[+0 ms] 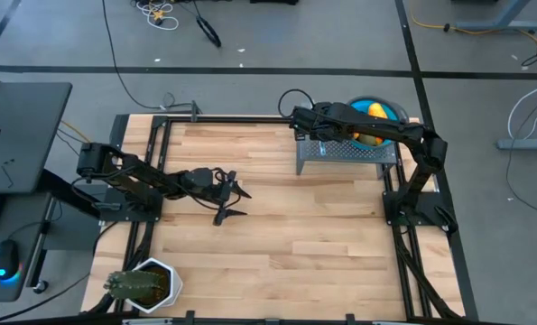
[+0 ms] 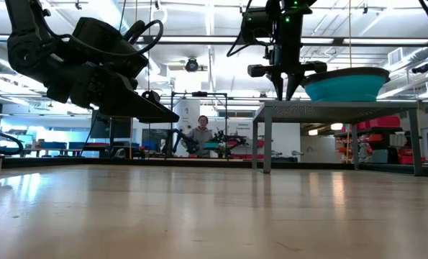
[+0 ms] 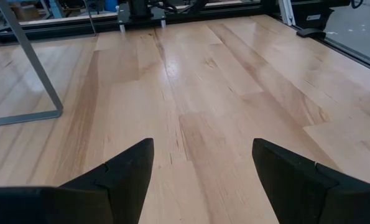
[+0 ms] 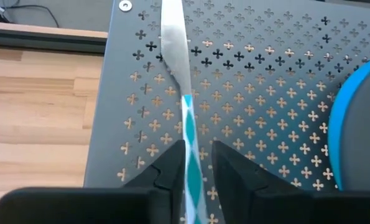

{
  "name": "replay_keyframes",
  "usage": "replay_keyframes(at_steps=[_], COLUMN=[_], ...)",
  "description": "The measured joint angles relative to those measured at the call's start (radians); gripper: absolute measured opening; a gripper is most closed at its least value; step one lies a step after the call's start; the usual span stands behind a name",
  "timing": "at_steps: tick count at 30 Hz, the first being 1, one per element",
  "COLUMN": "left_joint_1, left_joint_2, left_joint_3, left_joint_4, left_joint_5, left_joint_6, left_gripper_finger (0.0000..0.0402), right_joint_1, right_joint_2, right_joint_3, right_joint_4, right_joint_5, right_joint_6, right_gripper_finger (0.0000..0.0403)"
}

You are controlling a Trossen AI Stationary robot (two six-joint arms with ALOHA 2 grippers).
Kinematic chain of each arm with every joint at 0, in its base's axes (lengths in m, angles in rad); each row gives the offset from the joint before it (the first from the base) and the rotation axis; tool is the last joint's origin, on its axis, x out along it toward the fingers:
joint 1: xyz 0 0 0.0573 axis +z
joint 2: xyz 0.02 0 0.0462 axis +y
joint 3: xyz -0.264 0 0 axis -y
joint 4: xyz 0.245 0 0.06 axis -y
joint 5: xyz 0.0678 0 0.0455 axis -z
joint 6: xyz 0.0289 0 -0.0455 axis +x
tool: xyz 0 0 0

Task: Pick & Place Fruit
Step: Put the blue table knife on the shelf

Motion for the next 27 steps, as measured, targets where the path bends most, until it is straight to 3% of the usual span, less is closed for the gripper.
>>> replay_keyframes(at_steps=[16, 27], left_joint_1=[0.000, 0.000], left_joint_2=[0.000, 0.000], left_joint_3=[0.000, 0.000], left_joint_4=[-0.002, -0.001], left_joint_5=[0.000, 0.000], left_joint_6=[0.000, 0.000], left_gripper_finger=[0.0279, 0.0279], right_joint_1=[0.034, 0.080], right_joint_2=[0.000, 0.000], right_joint_3=[0.017, 0.095], right_joint_4=[0.011, 0.027], right_joint_5=[0.022, 0.089], right_joint_6=[-0.005, -0.140], right_gripper_finger=[0.0096, 0.0096])
